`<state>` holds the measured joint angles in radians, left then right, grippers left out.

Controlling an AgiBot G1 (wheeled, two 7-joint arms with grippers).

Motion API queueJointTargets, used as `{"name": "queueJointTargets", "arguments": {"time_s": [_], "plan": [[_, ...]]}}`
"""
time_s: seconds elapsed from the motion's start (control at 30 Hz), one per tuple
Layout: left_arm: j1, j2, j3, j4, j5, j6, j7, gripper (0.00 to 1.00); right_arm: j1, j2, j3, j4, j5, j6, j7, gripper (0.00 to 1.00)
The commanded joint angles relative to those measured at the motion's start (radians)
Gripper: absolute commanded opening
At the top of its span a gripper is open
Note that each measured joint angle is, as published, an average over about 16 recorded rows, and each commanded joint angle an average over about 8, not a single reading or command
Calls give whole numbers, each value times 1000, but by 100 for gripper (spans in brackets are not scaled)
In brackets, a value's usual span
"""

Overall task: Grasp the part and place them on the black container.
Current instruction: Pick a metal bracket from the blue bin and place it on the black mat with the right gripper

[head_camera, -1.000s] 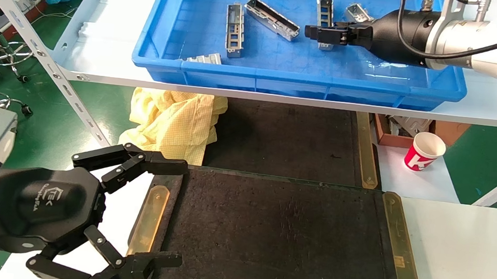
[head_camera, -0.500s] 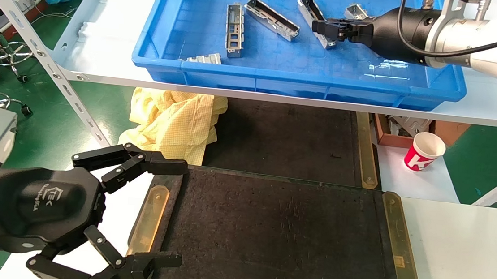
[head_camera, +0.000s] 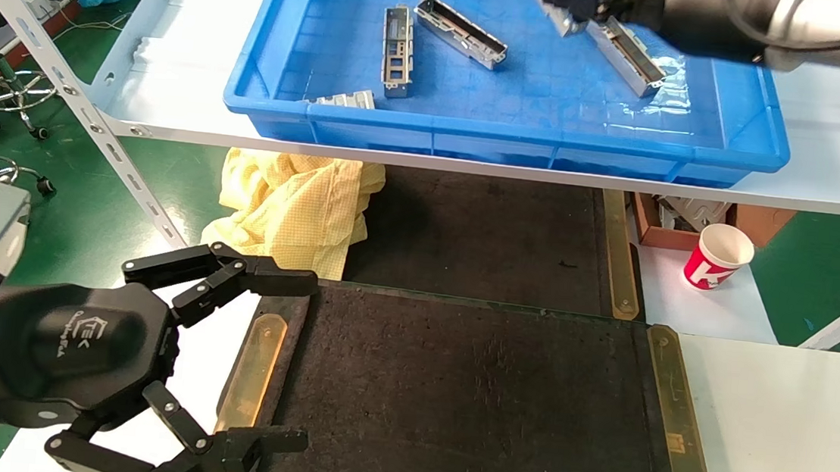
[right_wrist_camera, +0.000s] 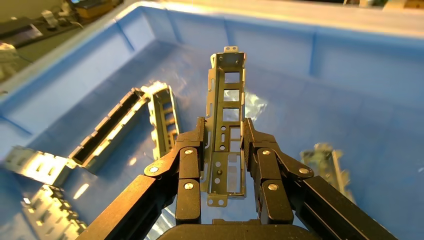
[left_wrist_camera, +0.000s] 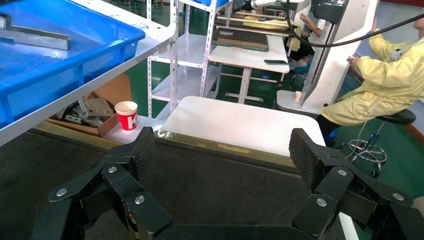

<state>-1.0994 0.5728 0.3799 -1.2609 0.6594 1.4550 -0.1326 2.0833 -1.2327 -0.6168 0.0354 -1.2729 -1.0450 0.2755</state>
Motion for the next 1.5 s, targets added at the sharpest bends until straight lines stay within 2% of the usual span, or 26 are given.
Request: {"name": "queueJointTargets", "arguments": {"time_s": [0.03, 0.2, 0.43, 0.53, 0.73, 0.93, 1.07, 1.17, 1.3, 1.5], "plan": [[0, 0, 0, 0, 0, 0, 0, 100, 11, 11, 3, 4, 5, -16, -5, 0], [0, 0, 0, 0, 0, 0, 0, 100, 39, 61, 7, 23, 13, -159, -21, 0], [0, 0, 0, 0, 0, 0, 0, 100, 64, 145, 0, 74, 19, -481, -52, 0], [0, 0, 0, 0, 0, 0, 0, 100, 62, 176, -13, 119, 23, -549, -62, 0], [0, 0, 0, 0, 0, 0, 0, 100, -6, 257, -76, 314, 83, -565, -44, 0], [0, 0, 0, 0, 0, 0, 0, 100, -130, 386, -177, 608, 249, -561, 22, 0], [0, 0, 0, 0, 0, 0, 0, 100, -184, 445, -252, 732, 329, -554, 42, 0], [0, 0, 0, 0, 0, 0, 0, 100, -213, 454, -309, 765, 355, -551, 21, 0], [0, 0, 0, 0, 0, 0, 0, 100, -248, 425, -383, 760, 360, -547, -49, 0], [0, 0, 0, 0, 0, 0, 0, 100, -289, 328, -461, 658, 360, -538, -176, 0]]}}
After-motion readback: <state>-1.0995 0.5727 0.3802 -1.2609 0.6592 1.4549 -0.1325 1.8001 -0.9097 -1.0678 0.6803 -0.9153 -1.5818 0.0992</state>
